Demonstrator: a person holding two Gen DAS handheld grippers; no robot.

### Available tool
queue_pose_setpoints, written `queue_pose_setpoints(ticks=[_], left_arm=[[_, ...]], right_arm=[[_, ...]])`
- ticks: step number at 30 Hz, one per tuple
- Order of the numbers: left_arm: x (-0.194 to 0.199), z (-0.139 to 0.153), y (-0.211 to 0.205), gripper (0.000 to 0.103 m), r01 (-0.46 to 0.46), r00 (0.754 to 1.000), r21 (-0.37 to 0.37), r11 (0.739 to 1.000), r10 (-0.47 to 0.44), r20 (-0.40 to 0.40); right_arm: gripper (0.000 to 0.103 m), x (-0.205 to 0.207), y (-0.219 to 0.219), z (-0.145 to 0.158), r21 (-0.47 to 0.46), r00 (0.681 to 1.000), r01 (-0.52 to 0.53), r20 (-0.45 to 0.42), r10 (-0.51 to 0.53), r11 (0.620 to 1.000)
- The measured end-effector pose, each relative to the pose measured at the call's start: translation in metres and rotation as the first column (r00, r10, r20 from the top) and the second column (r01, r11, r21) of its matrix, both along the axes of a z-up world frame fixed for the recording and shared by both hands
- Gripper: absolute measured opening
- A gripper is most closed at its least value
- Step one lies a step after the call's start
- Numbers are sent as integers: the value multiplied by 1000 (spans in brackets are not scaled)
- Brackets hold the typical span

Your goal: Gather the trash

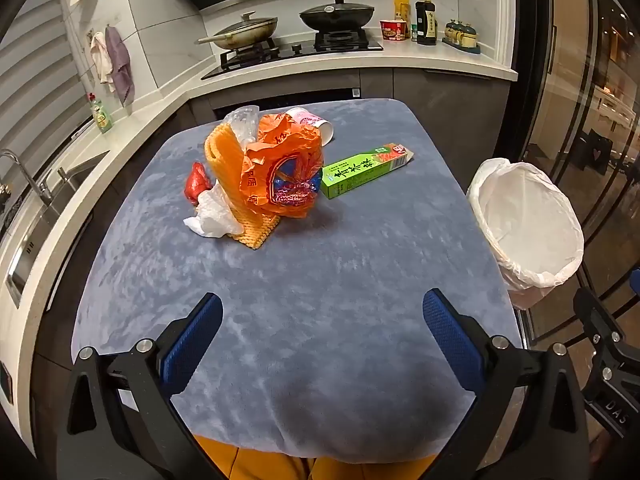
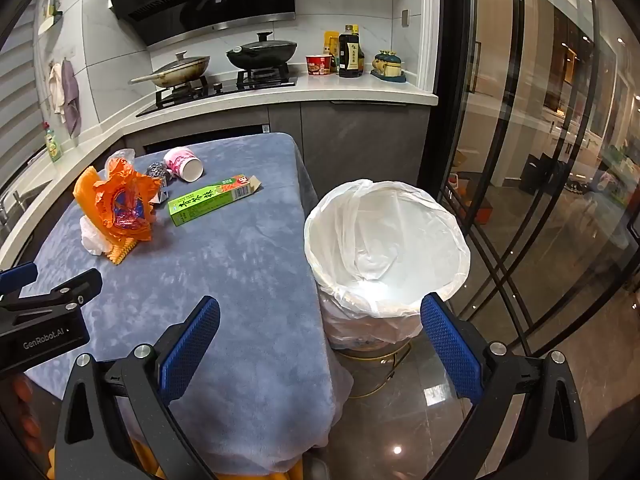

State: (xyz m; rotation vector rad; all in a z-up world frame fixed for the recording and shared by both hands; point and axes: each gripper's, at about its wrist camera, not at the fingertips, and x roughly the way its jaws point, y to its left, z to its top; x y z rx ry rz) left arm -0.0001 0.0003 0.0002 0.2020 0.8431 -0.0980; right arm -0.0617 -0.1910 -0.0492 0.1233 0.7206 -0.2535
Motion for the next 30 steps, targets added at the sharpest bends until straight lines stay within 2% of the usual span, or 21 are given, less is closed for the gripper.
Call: queue_pose_setpoints(ticks=[30], left_arm=[[-5,-5,2,96,0,1000,-7,1000,0,-5]], right_arm=[[96,-2,0,-1,-1,1000,4,-4,-4,1000]])
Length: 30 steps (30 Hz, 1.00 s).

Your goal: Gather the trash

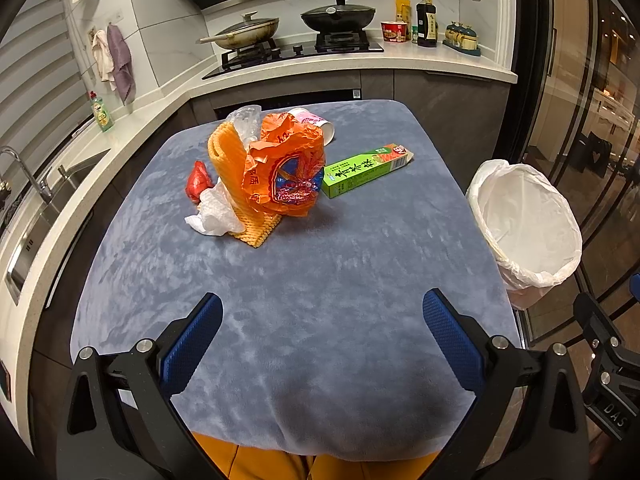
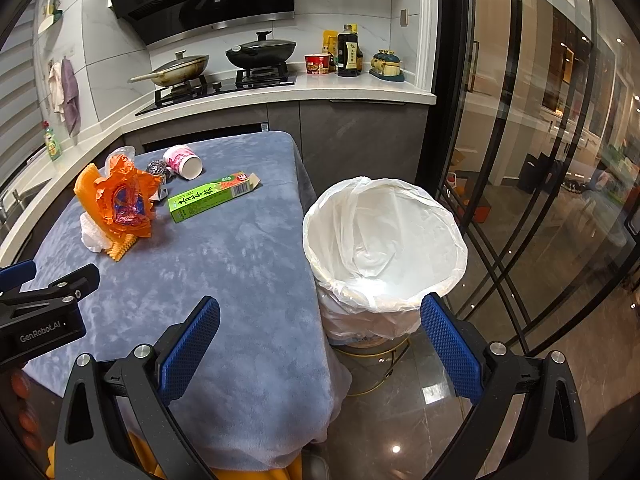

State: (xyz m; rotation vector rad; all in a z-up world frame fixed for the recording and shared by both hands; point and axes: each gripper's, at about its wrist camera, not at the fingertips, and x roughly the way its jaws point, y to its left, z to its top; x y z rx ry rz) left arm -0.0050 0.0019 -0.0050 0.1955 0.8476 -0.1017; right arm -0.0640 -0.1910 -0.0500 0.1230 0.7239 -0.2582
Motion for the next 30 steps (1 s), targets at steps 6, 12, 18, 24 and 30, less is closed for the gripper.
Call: queue_pose_setpoints(ticks=[6,12,18,24,30], left_arm=[[0,1,0,96,-1,1000,-1,1000,1,1],[0,1,0,96,-3,1000,-2,1000,3,2],[-1,2,-2,96,-4,1000,-3,1000,4,3],[-1,3,-3,96,-5,1000,-5,1000,5,-1],[-1,2,-2,96,-2,1000,-7,1000,2,-3]], right_arm=[[96,-2,-1,0,0,1000,0,0,0,1000],[96,-2,0,2,-1,1000,-2,-1,2,1000],[96,-4,0,2,-2,1000,-2,0,2,1000],[96,-5,1,2,-3,1000,-2,-1,2,1000],[96,-6,1,3,-3,1000,-3,-2,3,1000]])
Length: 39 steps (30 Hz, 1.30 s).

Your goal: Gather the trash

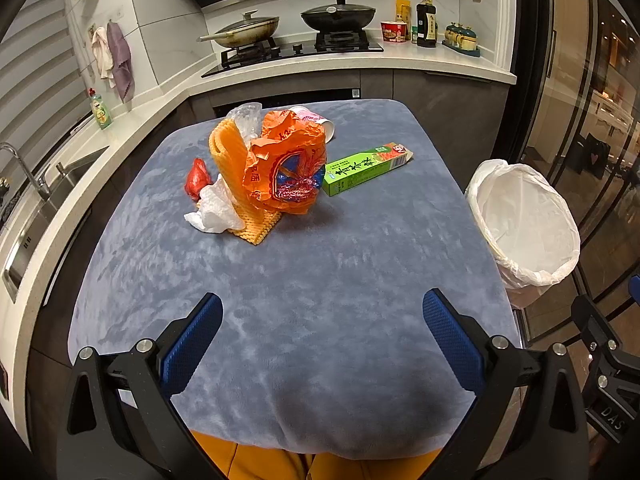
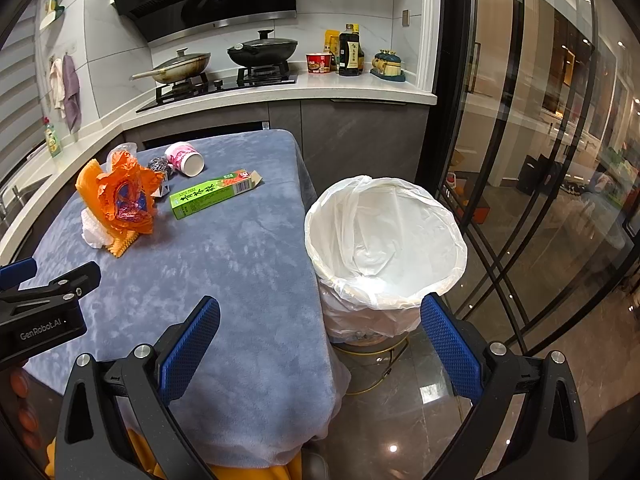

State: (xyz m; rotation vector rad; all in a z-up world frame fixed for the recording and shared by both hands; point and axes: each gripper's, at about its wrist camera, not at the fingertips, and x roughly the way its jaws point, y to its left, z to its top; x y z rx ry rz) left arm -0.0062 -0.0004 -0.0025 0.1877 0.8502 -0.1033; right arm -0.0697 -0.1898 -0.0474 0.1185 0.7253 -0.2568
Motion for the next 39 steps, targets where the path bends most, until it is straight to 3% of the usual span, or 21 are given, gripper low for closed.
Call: queue_pose_setpoints(ticks=[39], left_arm=[[-1,6,-5,96,8,1000,-7,1000,-8,8]], right_arm=[[96,-2,3,2,-9,1000,3,2,-3,1000]])
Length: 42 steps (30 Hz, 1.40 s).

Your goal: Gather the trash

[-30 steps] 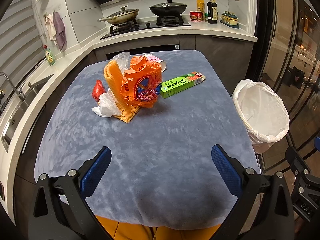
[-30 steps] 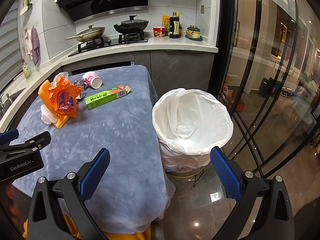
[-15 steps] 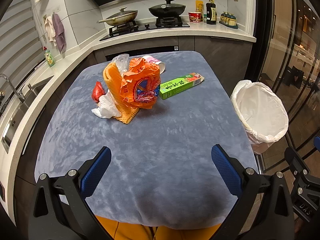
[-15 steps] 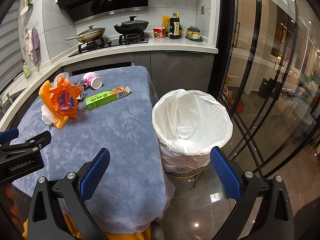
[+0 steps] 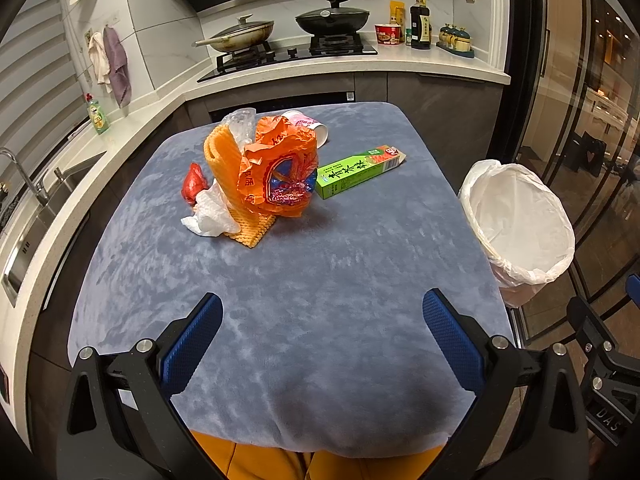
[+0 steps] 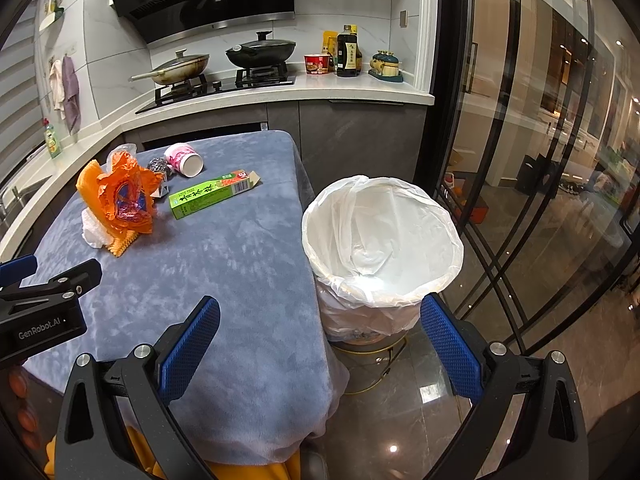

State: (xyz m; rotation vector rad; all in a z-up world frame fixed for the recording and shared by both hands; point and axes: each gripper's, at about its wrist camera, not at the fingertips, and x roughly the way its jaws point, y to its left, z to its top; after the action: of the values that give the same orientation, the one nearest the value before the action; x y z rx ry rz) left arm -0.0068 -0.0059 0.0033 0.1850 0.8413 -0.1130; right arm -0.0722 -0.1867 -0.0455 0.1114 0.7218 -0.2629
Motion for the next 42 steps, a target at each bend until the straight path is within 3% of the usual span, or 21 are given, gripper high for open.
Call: queue_pose_setpoints(ticks=[14,25,34,42], left_arm=[[0,-1,-3,96,4,1000,-4,1000,-4,-2],[12,-6,9,96,-11,1000,-53,999,11,-8],[42,-13,38,96,-55,998,-74,996,55,1],[82,-11,84,96,-138,990,-109,984,141,17]], right_arm=[[96,-2,-1,0,2,1000,2,-3,-2,1000],[96,1,-5,-4,25,1000,6,-8,-6,1000],[96,37,2,-9,18,1000,-8,-8,8,1000],[96,90,39,-2,-5,995,-94,41,94,996]])
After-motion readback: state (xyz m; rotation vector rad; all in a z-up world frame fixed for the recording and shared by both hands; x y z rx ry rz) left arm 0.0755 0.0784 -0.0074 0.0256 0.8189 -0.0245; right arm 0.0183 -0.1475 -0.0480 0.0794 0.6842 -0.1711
